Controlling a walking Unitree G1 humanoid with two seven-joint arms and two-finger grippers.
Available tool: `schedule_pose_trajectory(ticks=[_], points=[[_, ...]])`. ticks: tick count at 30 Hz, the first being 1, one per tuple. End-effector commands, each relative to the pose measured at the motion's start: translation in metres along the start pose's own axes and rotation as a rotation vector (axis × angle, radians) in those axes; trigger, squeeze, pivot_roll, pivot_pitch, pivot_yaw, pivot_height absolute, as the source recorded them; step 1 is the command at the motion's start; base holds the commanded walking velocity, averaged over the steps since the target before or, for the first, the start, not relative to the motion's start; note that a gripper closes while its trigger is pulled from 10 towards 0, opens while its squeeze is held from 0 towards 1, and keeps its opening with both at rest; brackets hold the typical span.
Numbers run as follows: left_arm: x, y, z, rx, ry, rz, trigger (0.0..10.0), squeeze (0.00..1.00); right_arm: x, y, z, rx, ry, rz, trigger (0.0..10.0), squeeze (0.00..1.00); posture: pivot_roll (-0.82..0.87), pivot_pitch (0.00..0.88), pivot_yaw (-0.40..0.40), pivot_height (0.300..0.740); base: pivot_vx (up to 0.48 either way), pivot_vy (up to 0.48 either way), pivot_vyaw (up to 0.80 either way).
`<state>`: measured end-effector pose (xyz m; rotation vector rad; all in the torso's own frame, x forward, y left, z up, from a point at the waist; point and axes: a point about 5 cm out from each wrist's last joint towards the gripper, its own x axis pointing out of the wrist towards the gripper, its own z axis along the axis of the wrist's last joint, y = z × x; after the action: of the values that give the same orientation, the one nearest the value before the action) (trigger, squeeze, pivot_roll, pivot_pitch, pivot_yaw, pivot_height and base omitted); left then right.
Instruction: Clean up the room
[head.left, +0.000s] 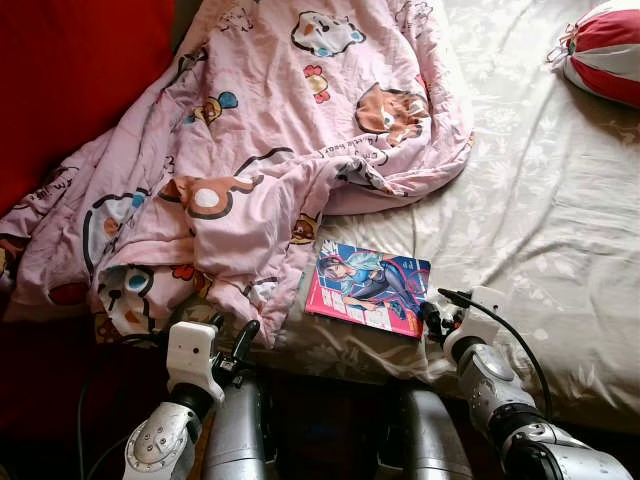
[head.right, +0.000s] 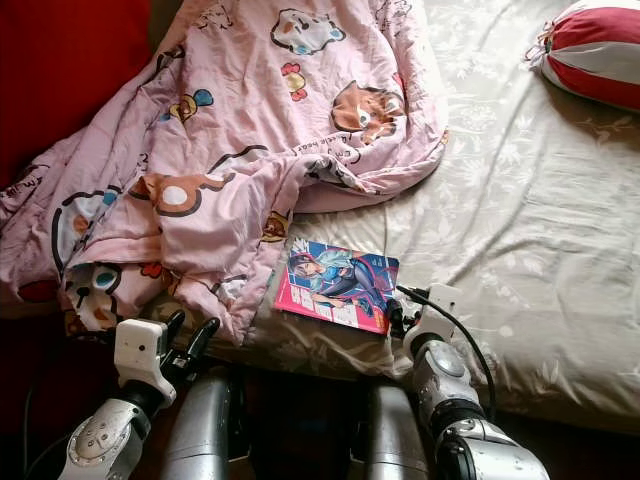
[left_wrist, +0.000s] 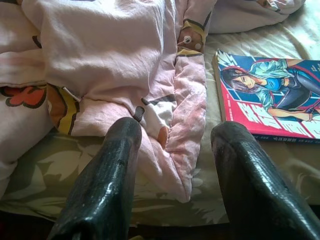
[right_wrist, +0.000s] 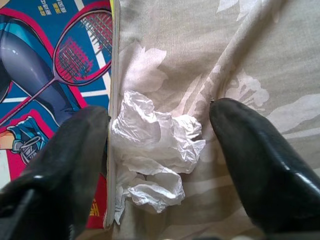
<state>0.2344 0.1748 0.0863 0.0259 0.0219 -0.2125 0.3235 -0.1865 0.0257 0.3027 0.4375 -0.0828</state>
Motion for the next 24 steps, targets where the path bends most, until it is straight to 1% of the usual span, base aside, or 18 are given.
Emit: schedule_pose_trajectory(ticks=[1,13,19,24], points=[[-0.0067,0.0024,-0.0074,-0.010,0.044,0.014,10.0,0.00,-0.0035,-0.0040,-0.0134,0.013,0.044,-0.012,0.0,0.00,0.17,0.329,-0.013,0.606,0.000,0.000,0.00],[-0.0081,0.0044,-0.0083,-0.004,0.052,0.023,10.0,0.00,-0.0020,0.0002,-0.0100,-0.013,0.036,0.012,0.0,0.00,0.17,0.332,-0.014,0.606,0.000,0.000,0.00],[-0.0079,0.0053,-0.0085,-0.002,0.054,0.027,10.0,0.00,-0.0029,-0.0024,-0.0129,-0.010,0.046,-0.011,0.0,0.00,0.17,0.332,-0.015,0.606,0.000,0.000,0.00],[-0.0074,0.0062,-0.0087,0.000,0.055,0.028,10.0,0.00,-0.0053,-0.0096,-0.0189,-0.006,0.071,-0.066,0.0,0.00,0.17,0.330,-0.014,0.606,0.000,0.000,0.00]])
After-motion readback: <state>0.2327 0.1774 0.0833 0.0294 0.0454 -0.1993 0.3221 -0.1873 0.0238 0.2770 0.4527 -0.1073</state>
